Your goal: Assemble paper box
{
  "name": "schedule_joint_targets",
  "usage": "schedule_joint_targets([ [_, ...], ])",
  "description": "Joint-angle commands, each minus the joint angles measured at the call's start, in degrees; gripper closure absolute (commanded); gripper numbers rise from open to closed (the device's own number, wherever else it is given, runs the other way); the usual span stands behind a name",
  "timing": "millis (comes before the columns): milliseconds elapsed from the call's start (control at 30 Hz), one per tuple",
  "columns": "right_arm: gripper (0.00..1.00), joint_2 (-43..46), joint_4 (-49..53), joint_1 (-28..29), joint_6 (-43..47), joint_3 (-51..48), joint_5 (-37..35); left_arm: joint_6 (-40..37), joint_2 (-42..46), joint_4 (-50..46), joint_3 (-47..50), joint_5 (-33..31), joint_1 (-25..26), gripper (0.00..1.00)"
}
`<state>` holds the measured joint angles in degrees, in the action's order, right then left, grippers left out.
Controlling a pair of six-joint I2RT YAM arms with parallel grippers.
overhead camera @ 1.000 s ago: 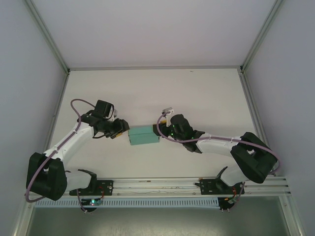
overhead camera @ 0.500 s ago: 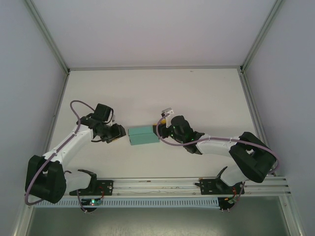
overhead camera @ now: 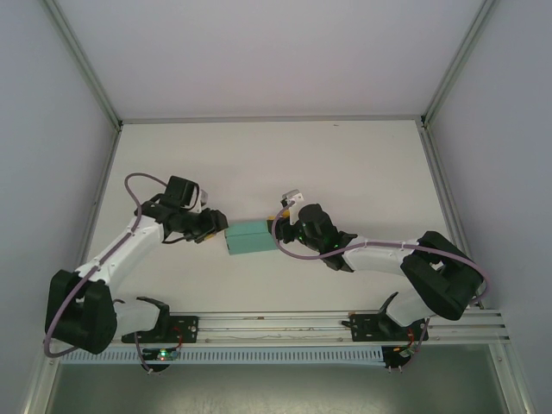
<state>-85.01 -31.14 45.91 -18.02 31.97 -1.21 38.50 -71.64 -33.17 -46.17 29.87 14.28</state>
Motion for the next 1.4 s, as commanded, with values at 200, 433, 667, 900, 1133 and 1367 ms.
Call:
schedule_joint_targets([
  [200, 0.53, -4.4, 17.2, -0.3, 0.1, -6.0, -1.4, 0.0, -1.3, -2.0, 8.0, -4.2, 0.6, 0.67],
  [433, 0.52, -4.1, 8.4, -0.2, 3.1, -9.6, 1.5, 3.2, 0.0, 3.2, 14.1, -5.1, 0.6, 0.64],
  [667, 0.43, 3.0, 20.7, -0.4, 3.2, 1.0, 1.0, 0.0, 2.2, 1.5, 3.7, -5.8, 0.6, 0.37],
  [900, 0.28, 7.4, 26.9, -1.5, 4.6, 11.4, 3.7, -1.6, 2.1, 4.0, -6.2, -5.7, 0.6, 0.00],
  [1133, 0.01, 4.7, 34.2, -2.3, 25.1, 18.9, 19.0, -5.5, 5.3, -3.6, -8.5, -16.7, 0.6, 0.00],
  [1367, 0.01, -7.8, 57.5, -0.1, 53.2, 35.7, 19.3, -5.8, 11.5, -6.7, -4.1, -27.7, 0.3, 0.00],
])
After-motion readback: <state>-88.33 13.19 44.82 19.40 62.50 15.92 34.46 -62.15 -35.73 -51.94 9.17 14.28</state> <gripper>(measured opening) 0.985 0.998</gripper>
